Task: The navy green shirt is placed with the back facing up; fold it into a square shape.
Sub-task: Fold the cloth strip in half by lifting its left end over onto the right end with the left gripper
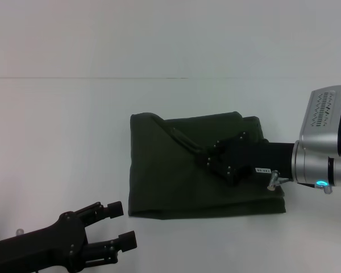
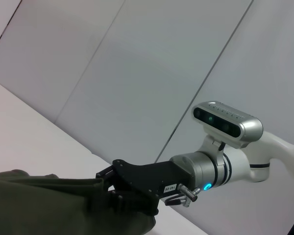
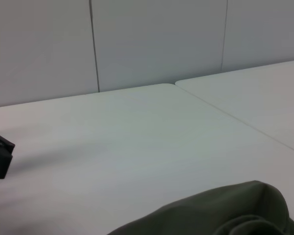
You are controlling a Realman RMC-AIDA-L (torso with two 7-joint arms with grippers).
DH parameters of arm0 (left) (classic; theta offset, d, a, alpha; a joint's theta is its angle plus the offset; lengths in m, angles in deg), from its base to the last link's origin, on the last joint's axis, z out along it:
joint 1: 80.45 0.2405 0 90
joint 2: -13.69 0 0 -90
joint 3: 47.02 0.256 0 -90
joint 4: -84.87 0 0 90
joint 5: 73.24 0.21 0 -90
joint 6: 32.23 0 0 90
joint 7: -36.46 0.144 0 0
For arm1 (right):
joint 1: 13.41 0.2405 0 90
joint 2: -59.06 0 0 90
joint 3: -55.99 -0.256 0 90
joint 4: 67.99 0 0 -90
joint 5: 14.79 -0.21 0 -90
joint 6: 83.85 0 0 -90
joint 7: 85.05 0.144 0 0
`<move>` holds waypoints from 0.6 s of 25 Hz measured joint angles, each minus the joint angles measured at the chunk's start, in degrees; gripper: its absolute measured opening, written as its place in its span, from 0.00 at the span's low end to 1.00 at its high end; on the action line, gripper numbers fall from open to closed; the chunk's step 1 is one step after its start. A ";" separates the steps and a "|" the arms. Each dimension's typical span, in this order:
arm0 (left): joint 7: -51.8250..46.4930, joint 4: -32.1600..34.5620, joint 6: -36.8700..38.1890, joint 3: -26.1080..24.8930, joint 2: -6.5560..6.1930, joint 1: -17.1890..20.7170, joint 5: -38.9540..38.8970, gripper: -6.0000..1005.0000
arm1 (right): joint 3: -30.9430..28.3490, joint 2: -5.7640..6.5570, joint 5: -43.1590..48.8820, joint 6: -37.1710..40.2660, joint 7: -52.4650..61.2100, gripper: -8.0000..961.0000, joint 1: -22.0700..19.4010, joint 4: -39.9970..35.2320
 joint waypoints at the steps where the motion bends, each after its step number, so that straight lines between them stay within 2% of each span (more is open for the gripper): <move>1: 0.00 0.00 0.00 0.00 0.00 0.00 0.00 0.93 | 0.00 0.00 -0.01 0.10 0.00 0.19 0.04 0.00; 15: 0.00 -0.23 0.01 0.00 0.00 0.06 0.08 0.93 | -0.03 -0.09 -1.32 0.37 0.00 0.27 0.13 -0.03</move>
